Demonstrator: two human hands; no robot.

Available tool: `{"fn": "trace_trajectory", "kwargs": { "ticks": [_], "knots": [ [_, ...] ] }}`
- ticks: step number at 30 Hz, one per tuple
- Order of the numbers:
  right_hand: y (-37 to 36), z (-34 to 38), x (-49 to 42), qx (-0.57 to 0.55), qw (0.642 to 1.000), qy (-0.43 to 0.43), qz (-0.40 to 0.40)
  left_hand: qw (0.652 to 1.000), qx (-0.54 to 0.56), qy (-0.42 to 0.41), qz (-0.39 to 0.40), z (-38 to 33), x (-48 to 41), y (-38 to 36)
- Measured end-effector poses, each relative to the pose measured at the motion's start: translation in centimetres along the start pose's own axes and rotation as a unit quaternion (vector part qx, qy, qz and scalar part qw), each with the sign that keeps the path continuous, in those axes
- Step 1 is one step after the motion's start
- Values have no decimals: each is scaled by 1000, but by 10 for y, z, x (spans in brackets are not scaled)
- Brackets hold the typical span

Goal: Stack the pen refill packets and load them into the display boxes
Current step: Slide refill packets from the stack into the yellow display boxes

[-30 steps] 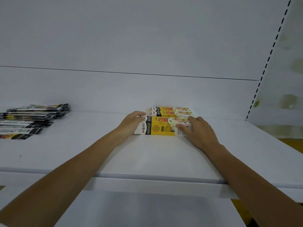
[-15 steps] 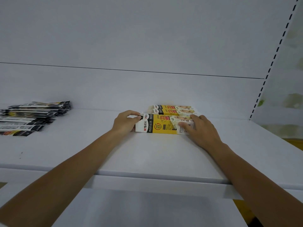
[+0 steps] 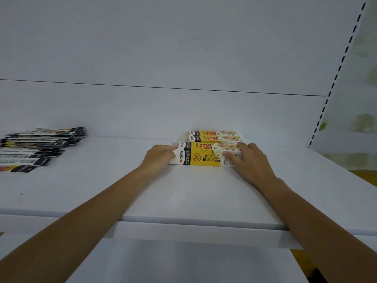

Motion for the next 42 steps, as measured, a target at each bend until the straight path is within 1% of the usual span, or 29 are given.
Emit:
{"fn": "trace_trajectory", "kwargs": {
  "ticks": [2, 4, 8, 10, 12, 13, 16, 17, 21, 24, 29, 32, 35, 39, 42],
  "knots": [
    [0, -1, 0, -4, 1000, 1, 0, 999, 2, 23, 32, -1, 0, -4],
    [1, -2, -1, -5, 1000, 3, -2, 998, 11, 29, 60, -3, 1, -6],
    [1, -5, -2, -13, 1000, 6, -9, 993, 25, 9, 117, -5, 2, -8],
    [3, -4, -2, -20, 999, 13, -29, 991, 28, -12, 133, -8, 4, -10],
    [6, -2, 0, -34, 997, 21, -60, 991, 33, -41, 120, -12, 3, -12],
    [8, -2, 0, -42, 996, 20, -71, 993, 43, -54, 98, -14, 1, -13],
    [7, -5, -1, -53, 997, 0, -64, 988, 125, -93, 5, -14, -2, -5],
    [6, -7, -1, -51, 997, -8, -56, 985, 142, -100, -9, -12, -3, -1],
    [3, -11, -1, -37, 999, -18, -29, 995, 56, -86, 19, -3, -1, 0],
    [3, -10, -1, -39, 999, -22, -25, 995, 41, -88, 5, -5, 1, -1],
    [3, -9, 0, -35, 999, -23, -24, 995, 36, -95, 22, -6, -1, -3],
    [3, -9, -1, -31, 999, -22, -21, 995, 41, -86, 24, -4, -3, -2],
    [3, -8, -1, -28, 999, -20, -17, 995, 47, -77, 42, -5, -1, -3],
    [3, -7, 1, -32, 999, -14, -20, 992, 73, -71, 81, -7, 1, -7],
    [2, -7, -1, -25, 999, -13, -18, 990, 96, -72, 78, -8, 2, -6]
  ]
}}
Point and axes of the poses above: each hand's wrist, its own x-axis away from the middle knuckle, its own y-axis out of the back of the hand, z = x × y, the point moved 5 cm from there along -x, towards the middle knuckle, and after that the axes turned 14 degrees about z, right-handed, at the moved point
